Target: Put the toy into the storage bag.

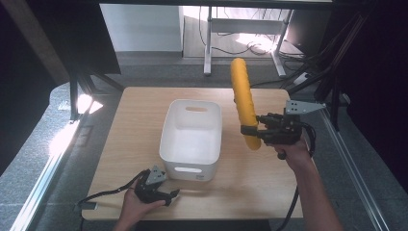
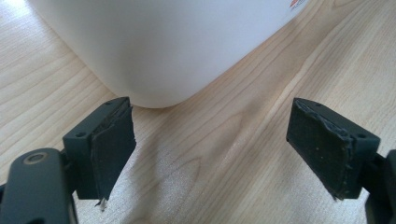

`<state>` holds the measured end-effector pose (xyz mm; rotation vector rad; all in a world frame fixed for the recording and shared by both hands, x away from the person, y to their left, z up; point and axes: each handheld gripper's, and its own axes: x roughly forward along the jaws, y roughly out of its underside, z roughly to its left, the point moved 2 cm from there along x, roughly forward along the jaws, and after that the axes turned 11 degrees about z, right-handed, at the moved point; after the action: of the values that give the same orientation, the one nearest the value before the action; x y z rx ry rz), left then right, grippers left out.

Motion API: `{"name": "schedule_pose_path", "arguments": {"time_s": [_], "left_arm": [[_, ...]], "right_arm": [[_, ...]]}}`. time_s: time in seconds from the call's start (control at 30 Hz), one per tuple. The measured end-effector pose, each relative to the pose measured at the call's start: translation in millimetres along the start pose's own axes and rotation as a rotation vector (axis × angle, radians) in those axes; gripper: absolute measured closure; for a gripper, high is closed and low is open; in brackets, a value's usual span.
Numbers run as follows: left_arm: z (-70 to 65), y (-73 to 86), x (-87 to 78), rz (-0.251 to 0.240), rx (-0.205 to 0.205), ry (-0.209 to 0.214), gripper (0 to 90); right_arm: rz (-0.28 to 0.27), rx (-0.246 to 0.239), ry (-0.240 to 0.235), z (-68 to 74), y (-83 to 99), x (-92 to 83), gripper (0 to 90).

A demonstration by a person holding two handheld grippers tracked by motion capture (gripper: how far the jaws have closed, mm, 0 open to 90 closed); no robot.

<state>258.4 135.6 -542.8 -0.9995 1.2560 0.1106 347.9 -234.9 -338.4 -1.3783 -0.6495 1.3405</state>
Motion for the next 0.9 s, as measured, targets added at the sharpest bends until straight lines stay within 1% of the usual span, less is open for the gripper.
{"name": "schedule_pose_path", "arguments": {"time_s": [0.33, 0.63, 0.7, 0.9], "left_arm": [[0.0, -0.1, 0.2, 0.0, 0.001, 0.002, 15.4], [0.1, -0.1, -0.2, -0.002, 0.0, 0.002, 15.4], [0.1, -0.2, -0.1, -0.001, 0.001, 0.002, 15.5], [0.1, -0.2, 0.0, -0.001, 0.001, 0.004, 15.4]], "right_arm": [[-0.001, -0.02, -0.01, 4.4, -14.5, 4.8, 50.9], [-0.005, -0.031, -0.017, 8.2, -24.0, 8.2, 50.9], [-0.005, -0.04, -0.018, 8.8, -27.1, 9.3, 50.9], [-0.01, -0.043, -0.024, 10.4, -33.6, 12.8, 50.9]]}}
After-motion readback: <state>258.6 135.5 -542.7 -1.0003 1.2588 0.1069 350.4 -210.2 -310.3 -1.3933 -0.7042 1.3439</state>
